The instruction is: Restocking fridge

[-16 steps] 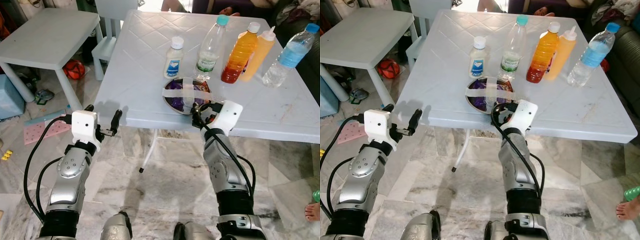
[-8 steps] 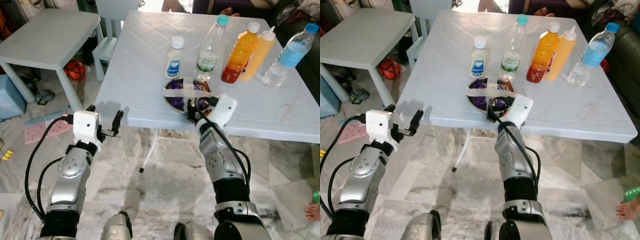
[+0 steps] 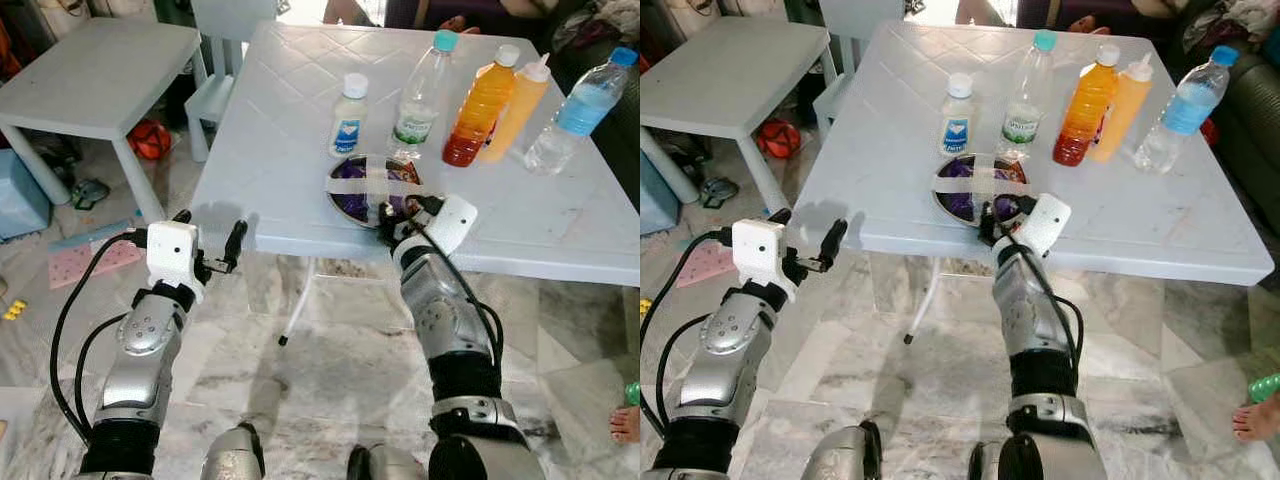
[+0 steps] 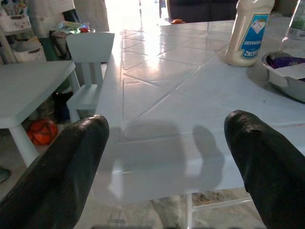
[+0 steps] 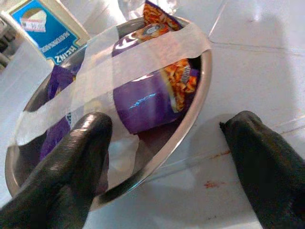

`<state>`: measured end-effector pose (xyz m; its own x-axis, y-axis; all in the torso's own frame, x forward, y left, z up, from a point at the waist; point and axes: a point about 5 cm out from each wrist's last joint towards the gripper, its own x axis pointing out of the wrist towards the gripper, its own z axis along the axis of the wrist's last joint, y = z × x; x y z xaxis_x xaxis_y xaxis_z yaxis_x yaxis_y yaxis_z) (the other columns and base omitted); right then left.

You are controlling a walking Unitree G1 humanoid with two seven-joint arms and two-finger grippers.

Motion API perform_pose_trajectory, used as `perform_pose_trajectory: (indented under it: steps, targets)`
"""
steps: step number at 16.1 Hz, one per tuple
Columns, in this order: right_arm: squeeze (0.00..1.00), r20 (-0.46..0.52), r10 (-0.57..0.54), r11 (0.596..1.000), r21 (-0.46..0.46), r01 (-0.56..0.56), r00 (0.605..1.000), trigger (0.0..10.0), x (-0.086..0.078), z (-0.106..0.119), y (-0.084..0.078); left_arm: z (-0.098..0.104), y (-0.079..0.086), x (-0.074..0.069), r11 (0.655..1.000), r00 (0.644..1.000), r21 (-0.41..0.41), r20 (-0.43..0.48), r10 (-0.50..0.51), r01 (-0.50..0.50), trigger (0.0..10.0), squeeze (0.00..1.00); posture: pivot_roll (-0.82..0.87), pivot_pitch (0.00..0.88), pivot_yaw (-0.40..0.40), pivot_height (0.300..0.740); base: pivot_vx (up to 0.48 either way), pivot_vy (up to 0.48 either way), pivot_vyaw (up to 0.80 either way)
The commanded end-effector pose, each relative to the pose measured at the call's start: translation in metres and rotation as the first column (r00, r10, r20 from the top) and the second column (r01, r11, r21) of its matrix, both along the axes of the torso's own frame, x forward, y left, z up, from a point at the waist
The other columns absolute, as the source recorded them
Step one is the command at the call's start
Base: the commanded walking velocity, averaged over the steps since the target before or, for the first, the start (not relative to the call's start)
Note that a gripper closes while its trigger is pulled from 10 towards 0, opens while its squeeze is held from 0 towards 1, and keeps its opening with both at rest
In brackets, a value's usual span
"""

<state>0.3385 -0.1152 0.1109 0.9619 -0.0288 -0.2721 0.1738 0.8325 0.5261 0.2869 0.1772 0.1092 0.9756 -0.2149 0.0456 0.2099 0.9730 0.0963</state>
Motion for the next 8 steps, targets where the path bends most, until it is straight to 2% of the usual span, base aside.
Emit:
perform_pose_trajectory:
  steps: [1,4,6,8]
  targets:
    - [0.00,-0.013,0.063,0.995,0.083,-0.061,0.998,0.0,0.005,0.007,0.027,0.004,-0.001,0.001,1.000,1.000,0.012,0.006,-0.015,0.015,10.0,0.00,0.04,0.099,-0.042,0.740,0.000,0.000,0.00]
    - [0.00,-0.046,0.018,0.996,0.085,-0.014,0.999,0.4,0.011,0.006,0.008,0.004,-0.002,0.002,1.000,1.000,0.010,0.008,-0.016,0.016,10.0,0.00,0.04,0.097,-0.042,0.740,0.000,0.000,0.00]
    - [0.00,-0.072,-0.015,0.998,0.066,0.020,0.997,0.1,0.013,0.003,-0.006,0.004,-0.002,0.002,1.000,1.000,0.010,0.009,-0.017,0.017,10.0,0.00,0.04,0.097,-0.041,0.740,0.000,0.000,0.00]
    - [0.00,-0.087,-0.052,0.996,0.070,0.058,0.995,1.1,0.015,0.003,-0.019,0.005,-0.002,0.003,1.000,1.000,0.011,0.010,-0.018,0.018,10.0,0.00,0.03,0.096,-0.038,0.740,0.000,0.000,0.00]
